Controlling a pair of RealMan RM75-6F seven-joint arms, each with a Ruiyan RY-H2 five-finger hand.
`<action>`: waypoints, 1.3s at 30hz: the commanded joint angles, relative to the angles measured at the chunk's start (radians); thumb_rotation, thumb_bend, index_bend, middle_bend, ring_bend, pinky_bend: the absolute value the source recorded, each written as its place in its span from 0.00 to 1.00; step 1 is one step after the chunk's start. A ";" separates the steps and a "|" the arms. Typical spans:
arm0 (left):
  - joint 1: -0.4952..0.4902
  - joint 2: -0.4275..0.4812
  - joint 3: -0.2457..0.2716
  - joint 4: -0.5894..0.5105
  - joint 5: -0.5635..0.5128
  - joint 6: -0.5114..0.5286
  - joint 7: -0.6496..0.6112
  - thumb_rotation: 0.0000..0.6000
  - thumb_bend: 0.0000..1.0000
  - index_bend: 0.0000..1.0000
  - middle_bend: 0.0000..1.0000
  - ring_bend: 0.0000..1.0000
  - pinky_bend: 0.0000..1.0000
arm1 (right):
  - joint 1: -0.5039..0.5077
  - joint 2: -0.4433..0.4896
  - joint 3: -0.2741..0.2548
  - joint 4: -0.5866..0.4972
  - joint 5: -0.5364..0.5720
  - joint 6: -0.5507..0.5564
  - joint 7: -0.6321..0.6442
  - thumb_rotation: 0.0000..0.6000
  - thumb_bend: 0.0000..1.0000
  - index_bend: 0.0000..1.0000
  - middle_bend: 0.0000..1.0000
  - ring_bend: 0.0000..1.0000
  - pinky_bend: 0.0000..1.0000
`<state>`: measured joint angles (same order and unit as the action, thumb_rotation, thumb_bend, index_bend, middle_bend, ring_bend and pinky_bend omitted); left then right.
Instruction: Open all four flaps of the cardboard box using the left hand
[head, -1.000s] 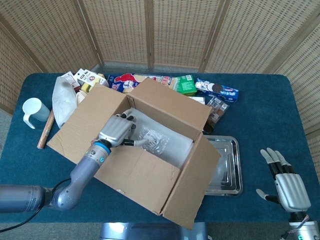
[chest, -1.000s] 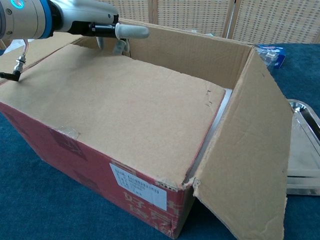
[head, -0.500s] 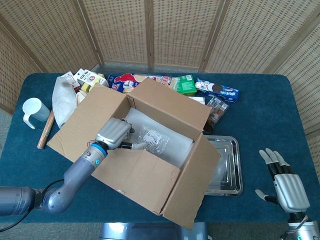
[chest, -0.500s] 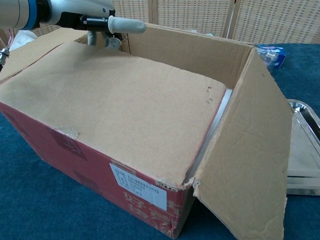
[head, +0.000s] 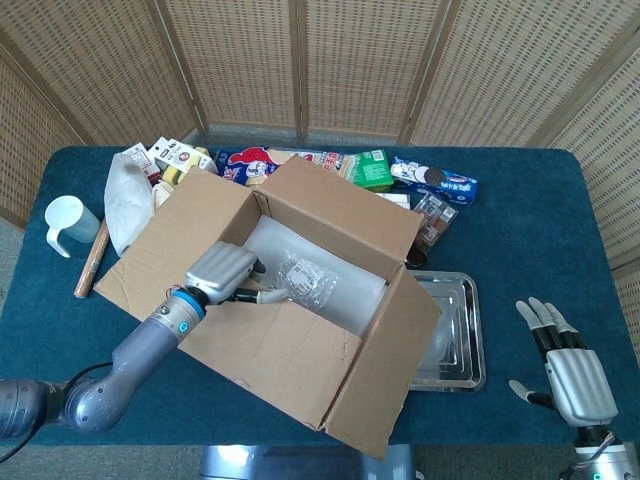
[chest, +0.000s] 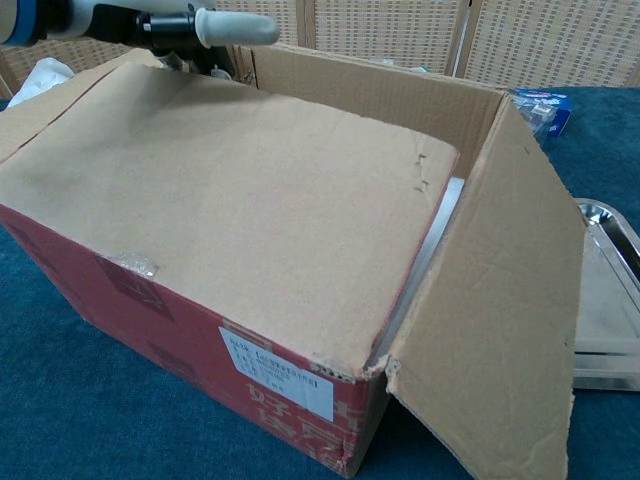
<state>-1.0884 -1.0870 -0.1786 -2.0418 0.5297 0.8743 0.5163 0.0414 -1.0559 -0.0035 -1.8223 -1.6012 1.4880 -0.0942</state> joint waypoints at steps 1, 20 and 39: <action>0.017 0.042 -0.016 -0.020 0.032 -0.023 -0.053 0.00 0.00 0.71 0.60 0.44 0.53 | 0.000 0.000 0.000 0.000 -0.001 0.000 0.001 1.00 0.00 0.00 0.00 0.00 0.21; 0.120 0.219 -0.051 -0.109 0.207 -0.108 -0.305 0.00 0.00 0.72 0.60 0.45 0.53 | 0.001 -0.009 -0.003 -0.002 -0.007 -0.003 -0.021 1.00 0.00 0.00 0.00 0.00 0.21; 0.225 0.342 -0.112 -0.158 0.416 -0.180 -0.566 0.00 0.00 0.72 0.61 0.46 0.54 | 0.004 -0.024 -0.007 0.001 -0.008 -0.013 -0.048 1.00 0.00 0.00 0.00 0.00 0.21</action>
<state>-0.8775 -0.7589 -0.2766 -2.1937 0.9209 0.6984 -0.0240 0.0452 -1.0797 -0.0104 -1.8214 -1.6092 1.4749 -0.1420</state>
